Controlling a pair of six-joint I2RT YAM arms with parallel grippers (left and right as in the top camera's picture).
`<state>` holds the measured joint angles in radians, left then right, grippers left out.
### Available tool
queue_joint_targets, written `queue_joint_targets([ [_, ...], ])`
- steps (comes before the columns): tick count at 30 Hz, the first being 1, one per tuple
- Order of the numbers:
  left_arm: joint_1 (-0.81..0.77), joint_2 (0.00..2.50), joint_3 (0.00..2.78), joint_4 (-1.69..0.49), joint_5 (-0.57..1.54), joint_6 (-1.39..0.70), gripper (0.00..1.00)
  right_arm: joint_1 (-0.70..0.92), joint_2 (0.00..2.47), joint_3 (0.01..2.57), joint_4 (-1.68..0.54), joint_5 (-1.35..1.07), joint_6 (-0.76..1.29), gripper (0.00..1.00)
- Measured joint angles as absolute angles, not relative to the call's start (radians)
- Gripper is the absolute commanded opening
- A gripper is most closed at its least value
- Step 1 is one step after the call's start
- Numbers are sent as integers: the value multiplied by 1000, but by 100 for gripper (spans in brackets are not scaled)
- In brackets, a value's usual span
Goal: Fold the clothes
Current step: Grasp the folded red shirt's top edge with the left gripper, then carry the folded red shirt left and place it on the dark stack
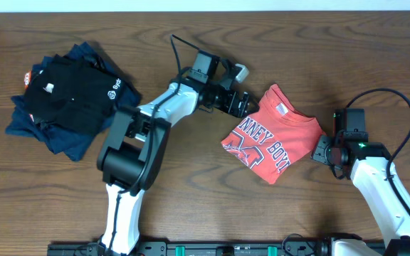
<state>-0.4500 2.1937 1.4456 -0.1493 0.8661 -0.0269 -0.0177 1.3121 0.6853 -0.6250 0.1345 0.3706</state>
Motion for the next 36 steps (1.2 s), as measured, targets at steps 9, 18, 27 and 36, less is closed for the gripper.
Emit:
queue_joint_targets([
  [9,-521,2269,1475,-81,941,-64,98,-18,1312,685,-631,126,371,59],
  [18,-601,2318,1480,-65,947,-94,24,-18,1312,685,-632,124,371,59],
  [27,-480,2281,1481,-109,899,-133,6,-18,1312,685,-632,124,371,59],
  [36,-273,1927,1481,-334,507,-134,6,-18,1312,685,-632,125,371,59],
])
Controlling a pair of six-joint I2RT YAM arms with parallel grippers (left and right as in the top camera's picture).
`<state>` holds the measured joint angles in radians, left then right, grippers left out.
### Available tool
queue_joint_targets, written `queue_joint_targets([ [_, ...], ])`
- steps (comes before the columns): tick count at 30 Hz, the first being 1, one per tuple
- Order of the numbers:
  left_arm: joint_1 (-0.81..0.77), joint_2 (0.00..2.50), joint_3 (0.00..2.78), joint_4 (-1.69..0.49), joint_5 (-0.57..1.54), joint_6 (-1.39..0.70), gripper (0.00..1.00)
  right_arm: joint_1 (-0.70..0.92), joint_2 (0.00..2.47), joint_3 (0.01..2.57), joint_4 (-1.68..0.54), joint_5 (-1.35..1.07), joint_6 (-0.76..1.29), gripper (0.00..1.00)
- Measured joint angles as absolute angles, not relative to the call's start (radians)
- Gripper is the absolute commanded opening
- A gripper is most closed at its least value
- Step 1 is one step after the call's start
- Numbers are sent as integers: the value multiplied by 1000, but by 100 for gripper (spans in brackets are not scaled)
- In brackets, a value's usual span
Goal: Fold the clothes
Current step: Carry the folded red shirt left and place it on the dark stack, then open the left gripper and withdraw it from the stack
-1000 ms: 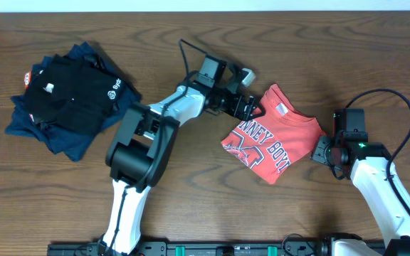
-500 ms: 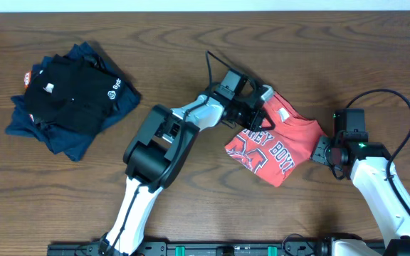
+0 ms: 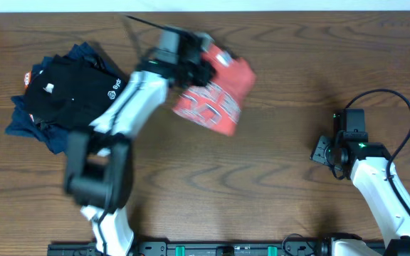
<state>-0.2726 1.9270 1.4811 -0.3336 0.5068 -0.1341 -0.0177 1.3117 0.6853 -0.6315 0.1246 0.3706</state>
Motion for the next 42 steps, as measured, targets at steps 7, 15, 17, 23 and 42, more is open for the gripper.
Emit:
queue_joint_targets([
  [7,-130,1705,1481,-442,198,-134,6,-18,1312,685,-632,130,371,60],
  [15,96,1580,1481,-469,33,-134,6,-18,1312,685,-632,133,371,60],
  [17,153,1578,1481,-482,15,-134,6,-18,1312,685,-632,133,371,60],
  [23,272,1609,1481,-498,7,-134,7,-18,1312,685,-632,133,371,59],
  [42,579,1723,1481,-475,72,-170,98,-18,1312,685,-628,139,372,99],
])
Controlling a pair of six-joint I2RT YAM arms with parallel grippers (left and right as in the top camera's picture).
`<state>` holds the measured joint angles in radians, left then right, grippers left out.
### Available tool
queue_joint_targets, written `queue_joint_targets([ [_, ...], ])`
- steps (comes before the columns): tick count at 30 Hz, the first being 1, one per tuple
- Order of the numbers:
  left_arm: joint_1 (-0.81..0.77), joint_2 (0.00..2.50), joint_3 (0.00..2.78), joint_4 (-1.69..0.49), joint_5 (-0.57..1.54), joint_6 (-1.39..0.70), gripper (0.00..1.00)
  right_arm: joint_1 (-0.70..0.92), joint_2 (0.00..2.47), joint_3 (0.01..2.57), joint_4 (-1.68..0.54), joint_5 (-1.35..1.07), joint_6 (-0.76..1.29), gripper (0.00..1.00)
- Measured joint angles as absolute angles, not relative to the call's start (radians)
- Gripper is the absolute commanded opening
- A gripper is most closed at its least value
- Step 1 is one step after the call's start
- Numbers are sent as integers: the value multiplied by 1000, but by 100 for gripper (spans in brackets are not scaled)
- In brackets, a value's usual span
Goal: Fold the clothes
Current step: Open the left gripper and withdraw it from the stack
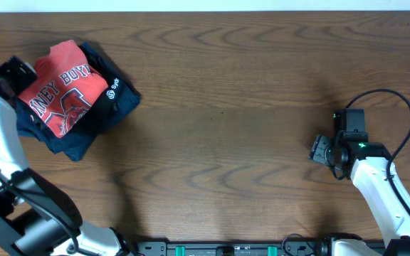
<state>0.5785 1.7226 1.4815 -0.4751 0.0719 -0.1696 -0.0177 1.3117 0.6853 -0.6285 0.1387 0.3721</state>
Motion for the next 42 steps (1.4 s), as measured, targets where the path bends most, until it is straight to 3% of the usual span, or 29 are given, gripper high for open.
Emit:
queue_joint_targets([
  [6,522,1672,1481,-421,362,-183,98,-18,1312,685,-469,56,353,99],
  [13,197,1670,1482,-537,413,-85,98,-18,1311,693,-189,-103,313,99],
  [18,-35,1670,1484,-780,252,-31,98,-18,1308,727,-333,-131,256,99],
  [25,-70,1603,1481,-1023,151,-29,98,-18,1175,826,-646,-114,178,99],
  [31,-68,1296,1428,-984,150,-21,99,-18,881,841,-750,-46,180,99],
  [38,-84,736,1113,-783,167,-17,98,-18,413,822,-844,91,217,99],
  [42,-86,527,1035,-833,176,-17,98,-18,244,820,-854,136,227,99],
])
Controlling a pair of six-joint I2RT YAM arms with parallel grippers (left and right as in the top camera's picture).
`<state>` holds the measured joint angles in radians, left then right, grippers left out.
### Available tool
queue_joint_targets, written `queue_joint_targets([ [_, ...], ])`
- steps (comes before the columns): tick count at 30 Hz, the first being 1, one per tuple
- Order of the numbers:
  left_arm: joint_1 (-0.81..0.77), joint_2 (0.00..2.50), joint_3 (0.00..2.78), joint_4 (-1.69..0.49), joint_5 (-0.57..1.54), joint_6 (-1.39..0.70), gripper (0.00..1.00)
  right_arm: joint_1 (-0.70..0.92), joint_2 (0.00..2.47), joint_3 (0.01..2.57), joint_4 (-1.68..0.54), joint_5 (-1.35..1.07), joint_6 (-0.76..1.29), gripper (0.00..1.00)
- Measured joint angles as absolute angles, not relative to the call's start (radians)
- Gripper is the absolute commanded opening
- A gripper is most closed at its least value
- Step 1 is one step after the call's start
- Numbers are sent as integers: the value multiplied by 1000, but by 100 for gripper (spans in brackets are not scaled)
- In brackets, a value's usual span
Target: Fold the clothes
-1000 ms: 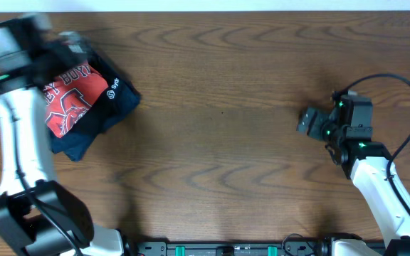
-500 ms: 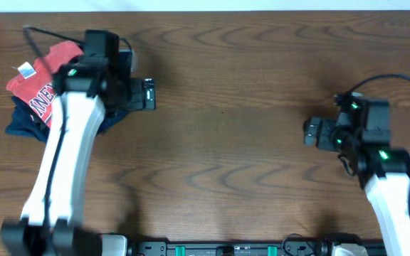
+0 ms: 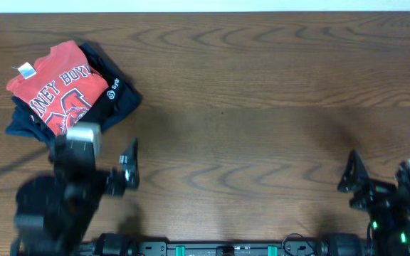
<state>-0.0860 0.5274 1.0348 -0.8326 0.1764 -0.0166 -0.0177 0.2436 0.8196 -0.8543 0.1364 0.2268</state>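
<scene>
A folded red T-shirt (image 3: pixel 54 84) with white lettering lies on top of a pile of dark folded clothes (image 3: pixel 114 97) at the far left of the table. My left gripper (image 3: pixel 132 169) hangs near the front edge, below the pile and well clear of it, somewhat blurred. Its fingers stand apart with nothing between them. At the front right corner my right gripper (image 3: pixel 350 179) is open and empty too, far from any clothing.
The brown wooden table (image 3: pixel 262 107) carries only the pile. A white strip runs along its far edge (image 3: pixel 205 6). The arm bases and a black rail (image 3: pixel 226 249) line the front edge.
My left gripper was at the shirt's left edge on the pile; now it is open near the front edge, off the shirt. The right arm has drawn back to the front right corner.
My left gripper first held the folded red shirt at the middle right of the table. Then the shirt hung from it over the far middle, then lay on the dark pile at the left. Now both arms are back at the front edge, empty.
</scene>
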Motion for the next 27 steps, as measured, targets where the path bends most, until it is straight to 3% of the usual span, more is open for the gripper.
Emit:
queue_joint_targets([
  [9,-86,279,1021,-999,177,-6,98,-18,156,813,-939,159,230,99],
  [19,-86,269,1021,-1143,177,-2,98,-18,156,808,-1171,159,231,99],
  [27,-86,269,1021,-1205,177,-2,98,-18,155,808,-1174,160,231,99],
])
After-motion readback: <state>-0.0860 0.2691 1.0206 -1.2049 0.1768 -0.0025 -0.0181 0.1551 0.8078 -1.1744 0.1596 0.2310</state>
